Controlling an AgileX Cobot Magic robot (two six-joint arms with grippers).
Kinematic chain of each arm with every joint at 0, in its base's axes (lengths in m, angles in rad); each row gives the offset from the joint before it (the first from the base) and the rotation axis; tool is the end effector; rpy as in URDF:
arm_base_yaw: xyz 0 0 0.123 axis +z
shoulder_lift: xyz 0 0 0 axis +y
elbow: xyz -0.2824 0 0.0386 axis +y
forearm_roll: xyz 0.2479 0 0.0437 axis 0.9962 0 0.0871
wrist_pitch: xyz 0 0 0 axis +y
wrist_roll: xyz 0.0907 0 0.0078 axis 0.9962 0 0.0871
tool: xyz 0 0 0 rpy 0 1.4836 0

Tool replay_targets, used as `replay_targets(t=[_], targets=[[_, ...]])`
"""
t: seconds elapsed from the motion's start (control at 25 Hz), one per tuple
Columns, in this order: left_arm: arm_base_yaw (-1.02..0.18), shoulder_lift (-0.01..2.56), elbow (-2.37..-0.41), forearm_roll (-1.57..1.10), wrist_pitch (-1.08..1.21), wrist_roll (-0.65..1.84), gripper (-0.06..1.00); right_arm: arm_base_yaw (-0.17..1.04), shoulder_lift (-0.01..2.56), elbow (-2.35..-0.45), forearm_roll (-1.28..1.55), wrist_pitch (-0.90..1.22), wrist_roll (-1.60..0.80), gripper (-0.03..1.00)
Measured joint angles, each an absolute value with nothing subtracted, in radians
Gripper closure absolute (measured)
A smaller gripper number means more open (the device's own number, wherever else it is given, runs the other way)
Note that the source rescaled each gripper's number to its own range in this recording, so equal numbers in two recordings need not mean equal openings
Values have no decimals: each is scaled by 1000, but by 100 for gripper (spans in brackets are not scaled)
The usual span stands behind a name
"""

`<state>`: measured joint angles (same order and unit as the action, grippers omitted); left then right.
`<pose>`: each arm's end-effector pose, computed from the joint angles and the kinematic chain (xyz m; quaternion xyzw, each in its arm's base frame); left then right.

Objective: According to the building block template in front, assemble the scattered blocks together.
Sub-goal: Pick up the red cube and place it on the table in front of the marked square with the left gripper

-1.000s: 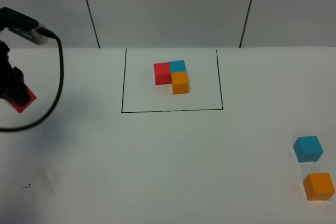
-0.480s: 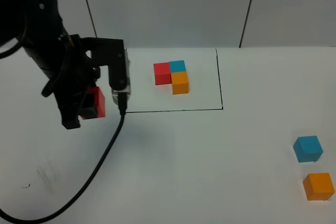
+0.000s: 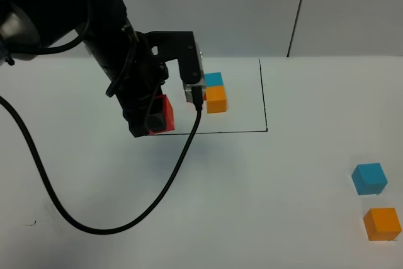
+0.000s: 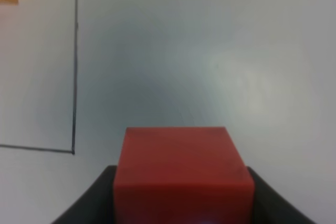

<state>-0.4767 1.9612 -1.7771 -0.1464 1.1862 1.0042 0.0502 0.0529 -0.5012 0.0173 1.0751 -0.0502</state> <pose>0.3681 -0.2040 0.2806 0.6530 0.7403 -0.0313 0.1565 0.0025 0.0015 0.2764 -0.0438 0.8689 0.0086 0.4930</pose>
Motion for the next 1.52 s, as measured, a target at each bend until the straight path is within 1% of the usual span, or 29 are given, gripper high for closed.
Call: replay_targets(t=[0.12, 0.32, 0.44, 0.64, 0.96, 1.24, 1.52], targets=[[-525, 1992, -1808, -115, 1186, 995, 94, 50, 53, -501, 17, 1075, -50, 33], [-623, 2044, -1809, 24, 1186, 946, 94, 50, 53, -501, 17, 1075, -50, 33], [-646, 2066, -1809, 53, 1186, 912, 94, 50, 53, -501, 17, 1075, -50, 33], [-647, 2084, -1809, 58, 1186, 880, 94, 50, 53, -501, 17, 1075, -50, 33], [-647, 2090, -1809, -30, 1159, 873, 94, 50, 53, -501, 17, 1075, -50, 33], [-647, 2158, -1809, -14, 1181, 872, 94, 50, 53, -501, 17, 1075, -50, 33], [-641, 2189, -1809, -10, 1138, 869, 94, 50, 53, -501, 17, 1075, -50, 33]])
